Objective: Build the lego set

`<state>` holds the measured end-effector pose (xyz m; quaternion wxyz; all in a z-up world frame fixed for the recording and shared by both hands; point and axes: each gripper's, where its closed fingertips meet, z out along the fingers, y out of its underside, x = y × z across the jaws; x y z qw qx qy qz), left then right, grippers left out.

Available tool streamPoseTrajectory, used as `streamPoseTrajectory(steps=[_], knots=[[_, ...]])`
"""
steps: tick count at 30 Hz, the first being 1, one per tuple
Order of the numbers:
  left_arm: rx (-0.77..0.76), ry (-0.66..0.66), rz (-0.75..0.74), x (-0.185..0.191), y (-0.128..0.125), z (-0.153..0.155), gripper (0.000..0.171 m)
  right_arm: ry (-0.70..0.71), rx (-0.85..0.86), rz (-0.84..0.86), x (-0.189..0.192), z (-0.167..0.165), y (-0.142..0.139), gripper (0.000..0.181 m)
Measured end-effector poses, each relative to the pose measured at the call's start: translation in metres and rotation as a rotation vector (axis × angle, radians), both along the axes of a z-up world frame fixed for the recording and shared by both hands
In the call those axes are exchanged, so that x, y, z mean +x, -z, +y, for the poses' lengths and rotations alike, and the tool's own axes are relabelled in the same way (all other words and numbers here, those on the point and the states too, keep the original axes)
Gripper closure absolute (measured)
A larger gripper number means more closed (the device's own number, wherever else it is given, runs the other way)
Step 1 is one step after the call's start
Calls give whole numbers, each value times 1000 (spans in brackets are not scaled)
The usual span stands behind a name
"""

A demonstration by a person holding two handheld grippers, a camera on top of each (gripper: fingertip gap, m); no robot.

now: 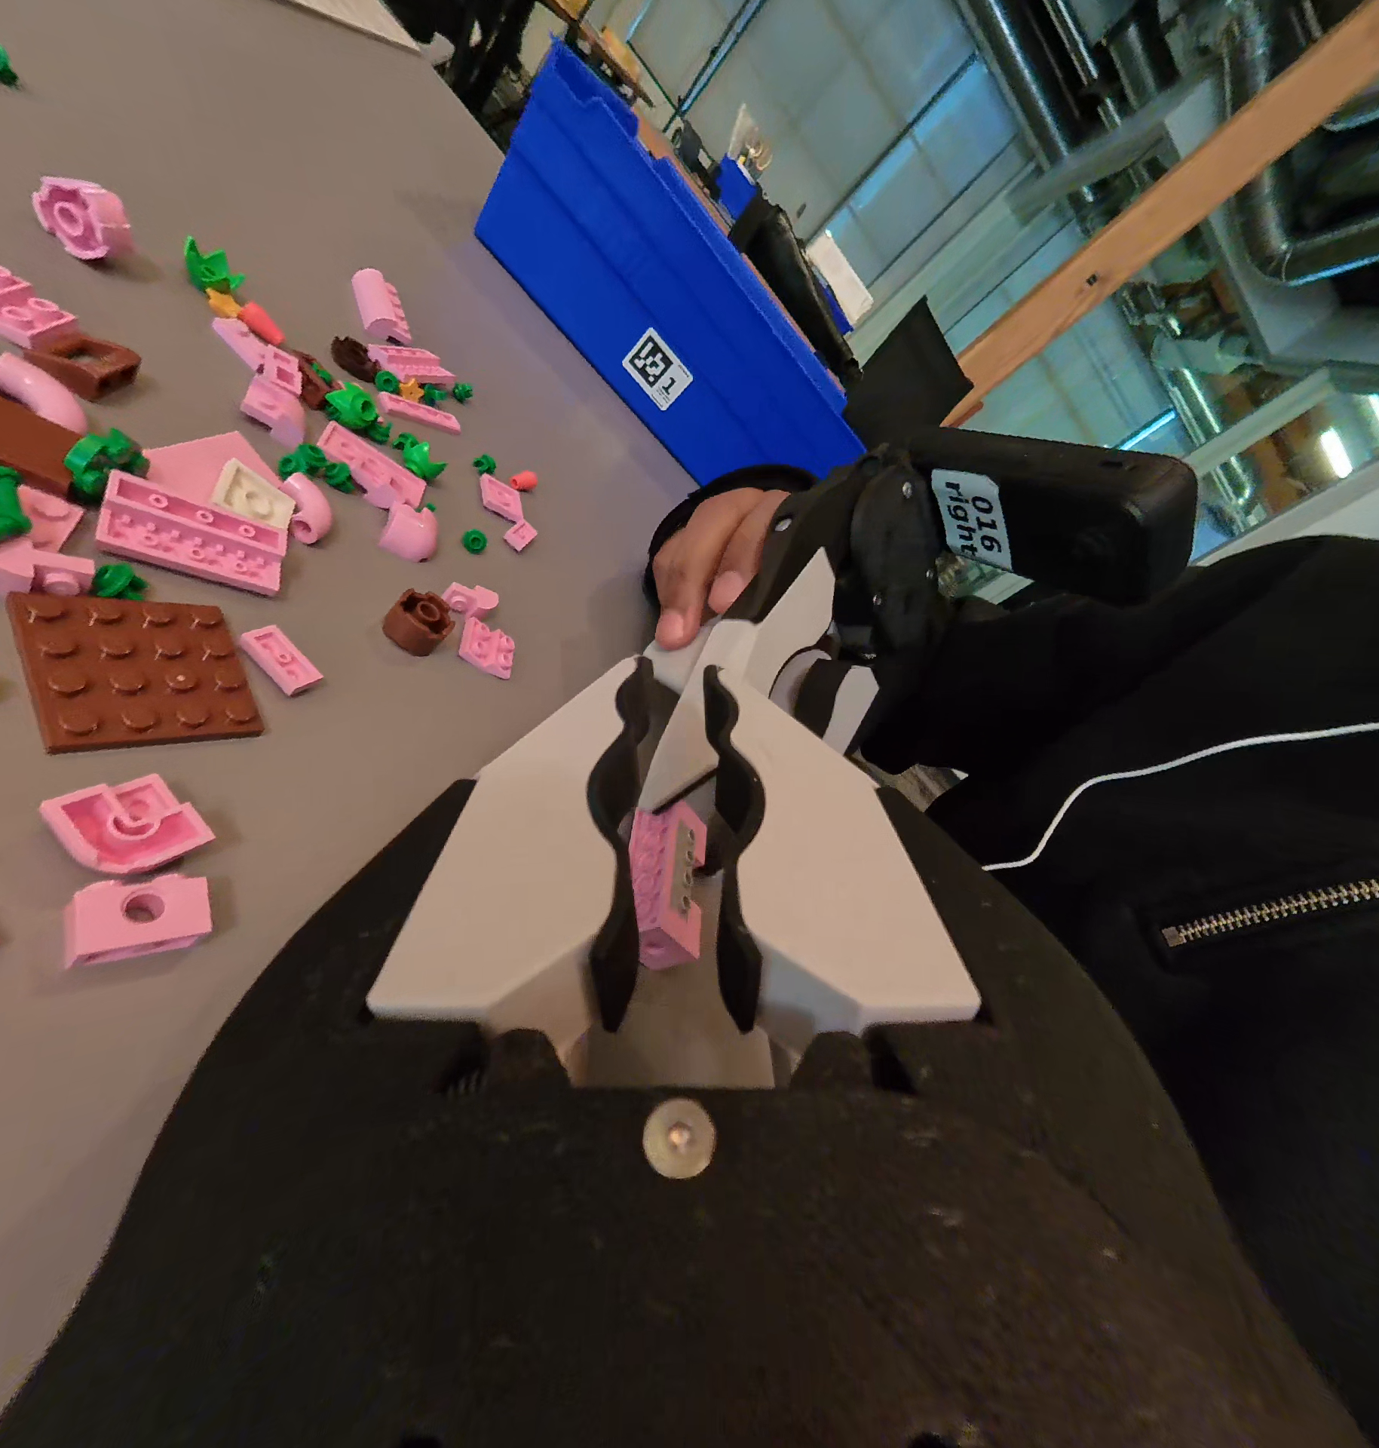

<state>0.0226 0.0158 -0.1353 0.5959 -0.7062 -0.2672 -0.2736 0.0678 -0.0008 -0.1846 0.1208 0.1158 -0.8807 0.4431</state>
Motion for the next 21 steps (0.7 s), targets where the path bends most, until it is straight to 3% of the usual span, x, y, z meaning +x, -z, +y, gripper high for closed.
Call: streamPoseTrajectory(steps=[2, 9, 12, 17, 21], knots=[[10, 5, 35, 2, -4, 1, 157, 9, 25, 1, -1, 1, 4, 159], [19, -62, 322, 3, -25, -4, 128, 128, -126, -134, -23, 10, -21, 160], [-41, -115, 469, 1, -25, -5, 127, 221, -222, -367, -39, 24, -34, 160], [-249, -69, 635, 9, 2, 9, 119, 309, -433, -892, -58, 42, -54, 161], [-395, -187, 910, -2, 6, 10, 118, 306, -460, -1059, -57, 42, -54, 161]])
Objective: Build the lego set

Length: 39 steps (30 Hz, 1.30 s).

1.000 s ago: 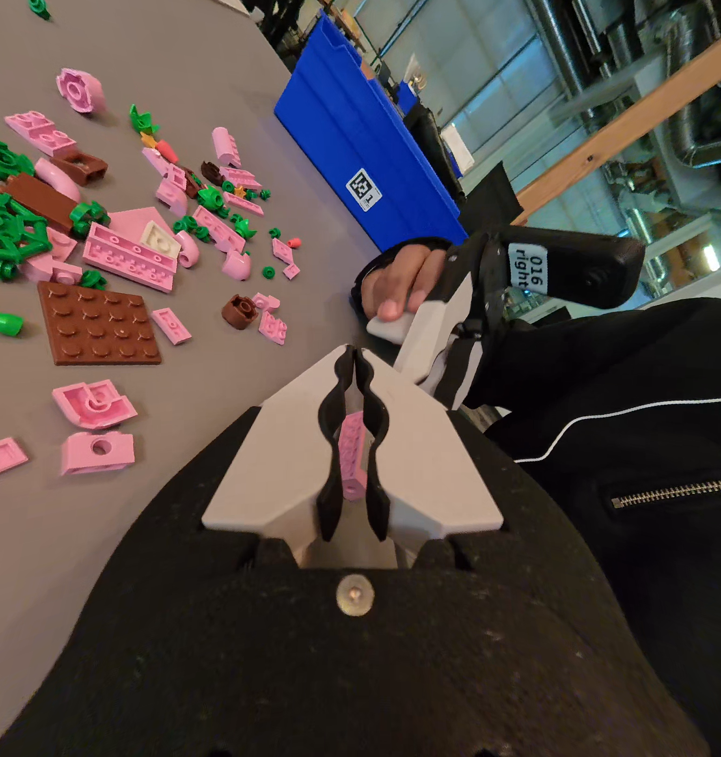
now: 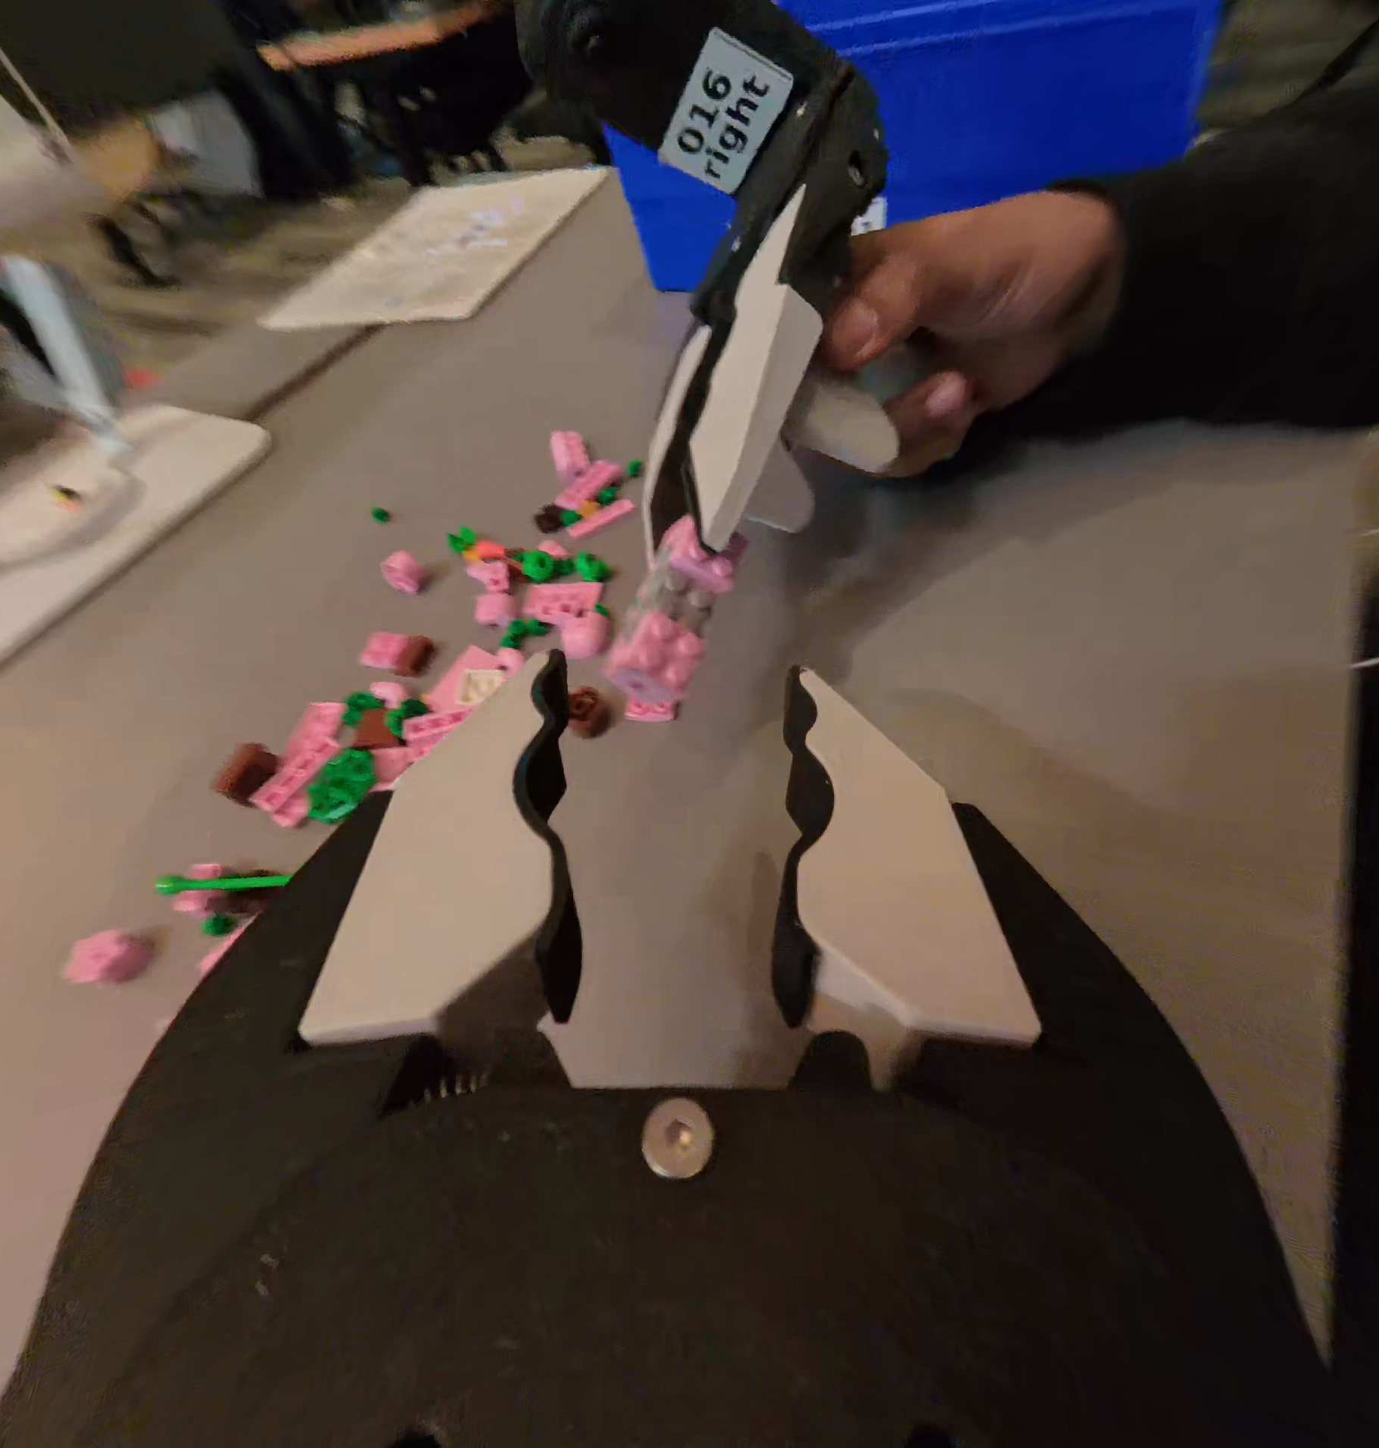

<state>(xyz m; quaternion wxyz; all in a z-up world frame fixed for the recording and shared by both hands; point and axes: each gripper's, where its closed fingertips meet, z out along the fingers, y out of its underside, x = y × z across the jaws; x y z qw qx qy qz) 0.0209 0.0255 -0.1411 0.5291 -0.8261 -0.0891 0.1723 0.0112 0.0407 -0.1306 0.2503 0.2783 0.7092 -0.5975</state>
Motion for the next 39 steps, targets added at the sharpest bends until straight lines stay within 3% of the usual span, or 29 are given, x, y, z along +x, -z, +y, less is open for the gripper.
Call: streamPoseTrajectory(steps=[2, 7, 12, 19, 23, 26, 28, 39], knots=[[-24, -44, 105, -4, -1, 0, 126, -40, 9, -29, 8, -6, 3, 161], [-81, -23, 119, 2, 7, 4, 151, -65, -1, -85, 14, -12, 7, 161], [-38, 10, 56, 6, 4, 4, 152, -77, -36, -50, 14, -11, 1, 160], [2, 80, -121, 11, 6, 2, 153, -76, 68, 440, 20, -11, -7, 135], [-1, 128, -202, 17, 9, 1, 154, -99, 300, 773, 22, -13, 19, 138], [-12, 156, -237, 21, 12, 2, 154, -105, 396, 922, 22, -18, 31, 151], [-31, 166, -262, 22, 16, 3, 154, -117, 419, 953, 24, -20, 34, 159], [-67, 133, -284, 18, 23, 3, 147, -211, 557, 870, 22, 3, 57, 163]])
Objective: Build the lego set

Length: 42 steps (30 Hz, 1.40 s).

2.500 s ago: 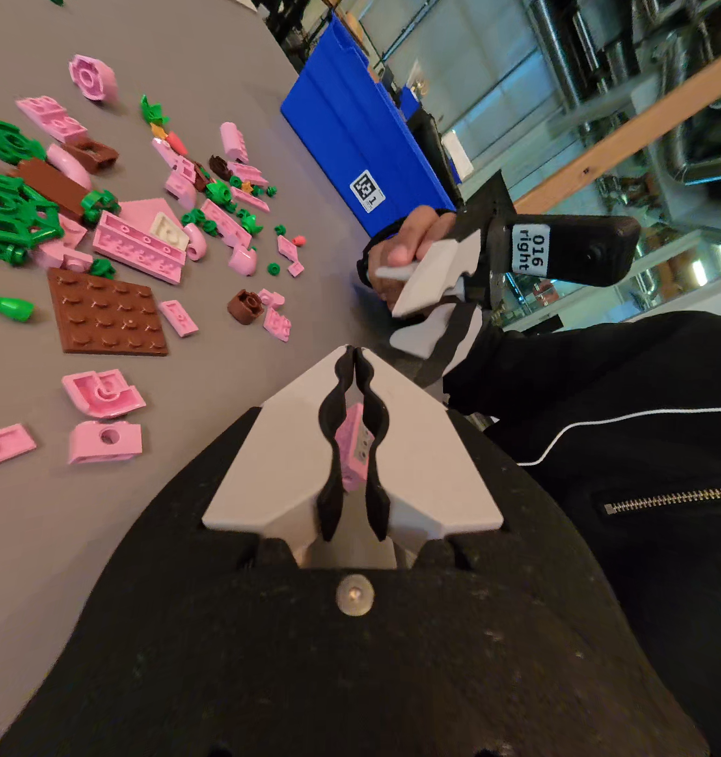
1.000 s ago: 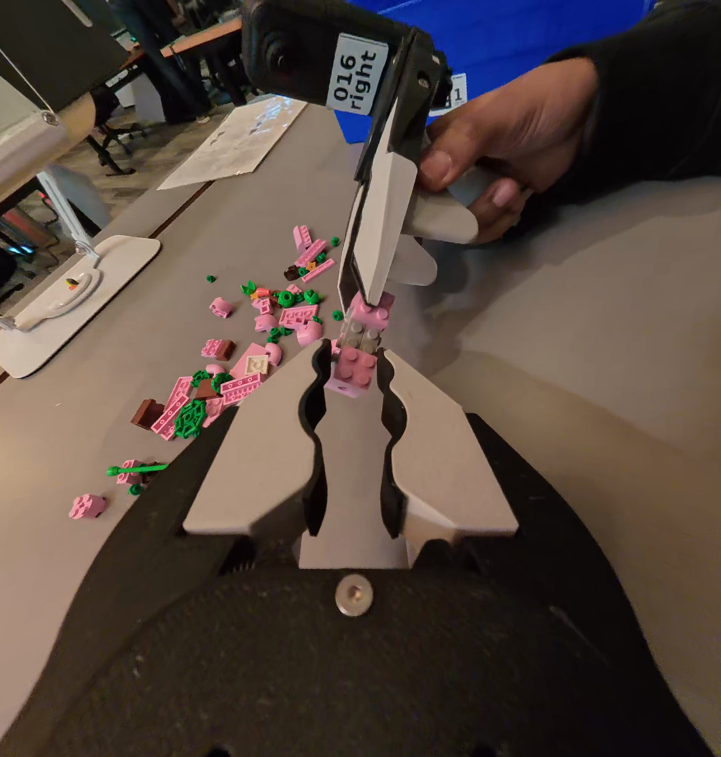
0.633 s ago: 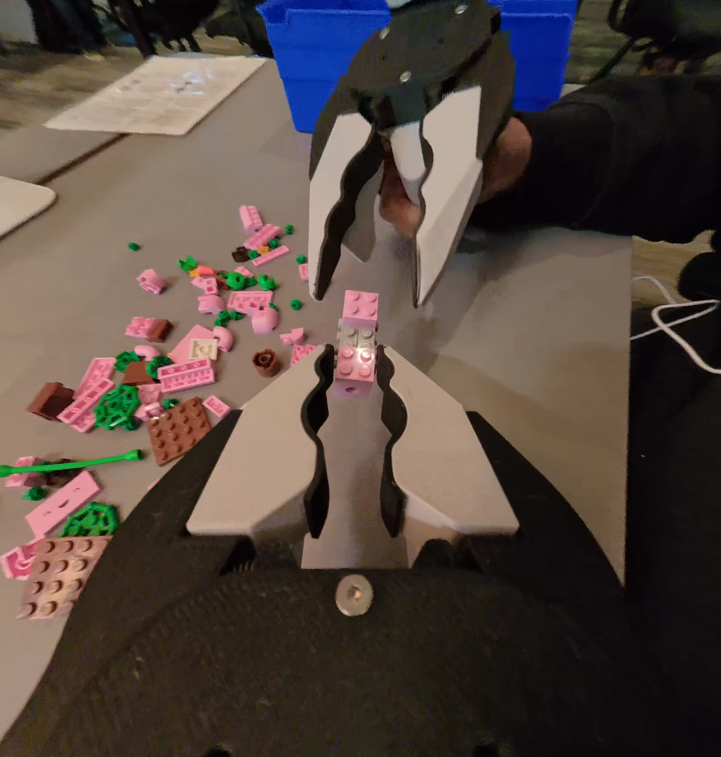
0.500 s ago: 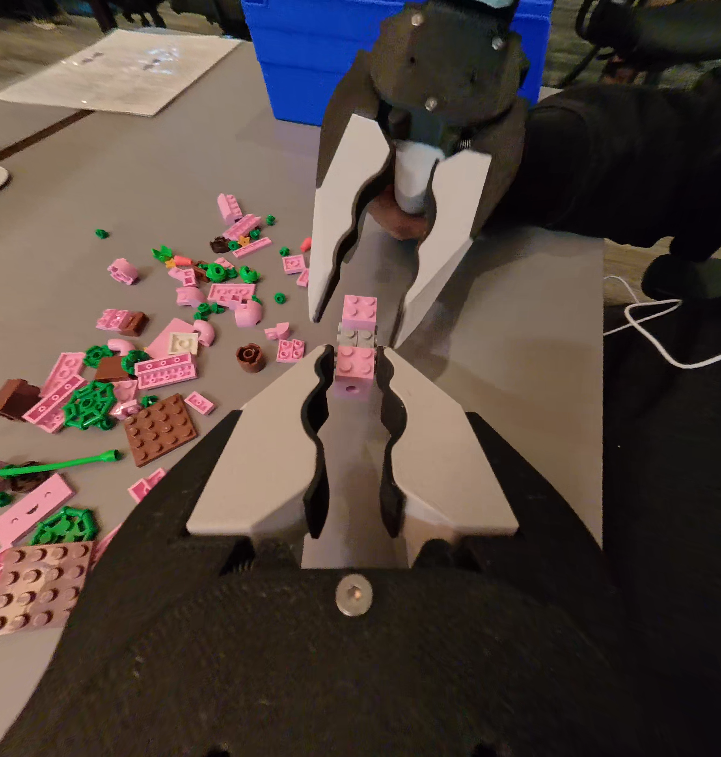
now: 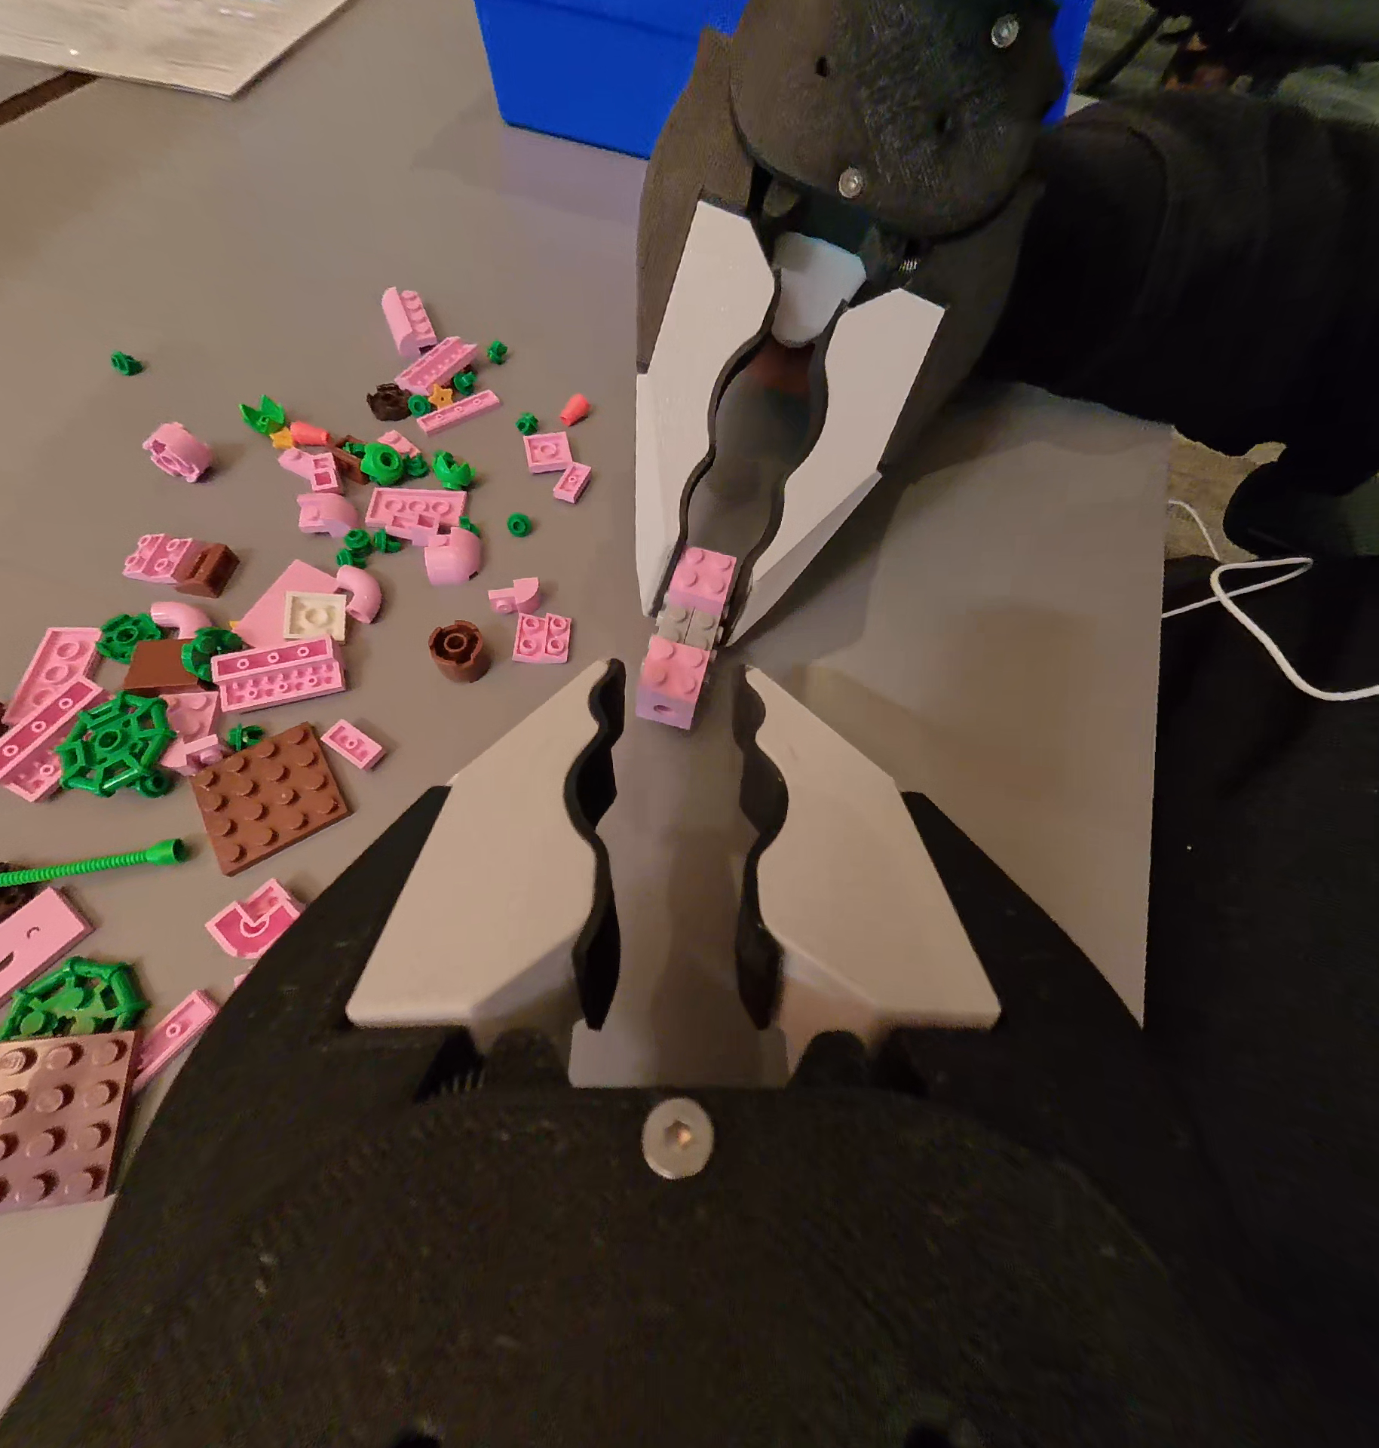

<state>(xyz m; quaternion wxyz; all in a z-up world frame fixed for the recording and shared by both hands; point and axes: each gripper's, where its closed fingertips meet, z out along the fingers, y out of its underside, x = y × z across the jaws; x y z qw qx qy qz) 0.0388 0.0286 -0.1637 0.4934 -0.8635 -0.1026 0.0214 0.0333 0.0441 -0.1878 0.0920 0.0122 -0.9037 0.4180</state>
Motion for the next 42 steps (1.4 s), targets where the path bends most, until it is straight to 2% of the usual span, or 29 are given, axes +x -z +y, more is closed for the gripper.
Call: streamPoseTrajectory(steps=[8, 13, 23, 30, 42], knots=[[-71, 7, 37, 2, 9, 2, 147, -34, 22, -42, 8, 0, 7, 162], [-101, 6, 49, 2, 13, 2, 145, -24, 12, -58, 7, 0, 5, 151], [-84, 2, 29, 1, 11, 2, 145, -23, -30, -49, 8, -5, -3, 148], [-46, -11, -8, -2, 7, 0, 144, 2, -142, -182, 7, -6, -18, 139], [-40, -23, -43, -4, 8, 0, 142, 47, -188, -164, -1, -9, -23, 133]])
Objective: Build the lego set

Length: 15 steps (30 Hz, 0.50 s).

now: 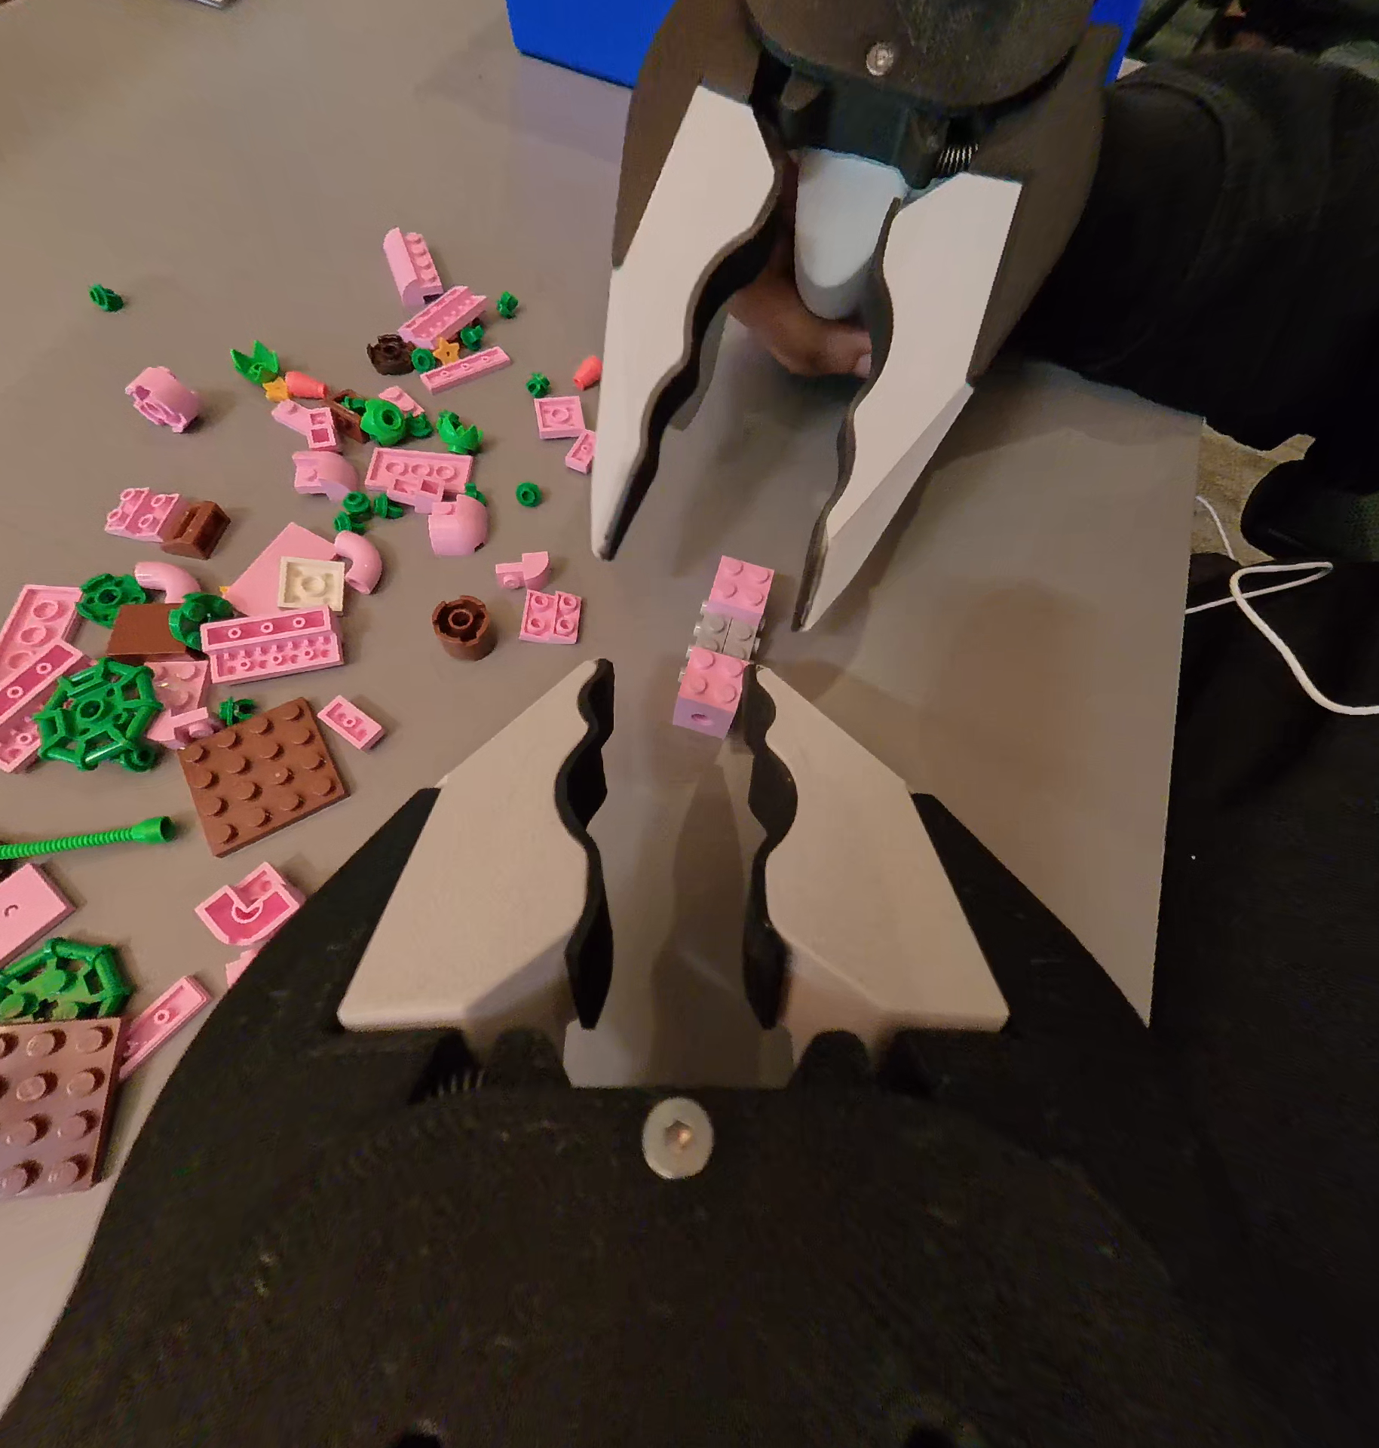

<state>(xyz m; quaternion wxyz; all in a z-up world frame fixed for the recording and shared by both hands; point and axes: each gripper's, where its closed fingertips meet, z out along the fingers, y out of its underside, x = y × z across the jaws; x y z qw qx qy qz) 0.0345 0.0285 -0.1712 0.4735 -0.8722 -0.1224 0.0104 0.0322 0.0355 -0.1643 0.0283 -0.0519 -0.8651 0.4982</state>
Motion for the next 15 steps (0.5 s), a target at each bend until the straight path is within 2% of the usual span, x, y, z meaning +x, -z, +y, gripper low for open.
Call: streamPoseTrajectory(steps=[5, 15], knots=[[0, 0, -2, 0, 0, 0, 142, 45, -62, 8, -8, -1, -10, 120], [-2, 0, -9, 0, 1, 0, 141, 115, -92, 57, -20, 3, -18, 122]])
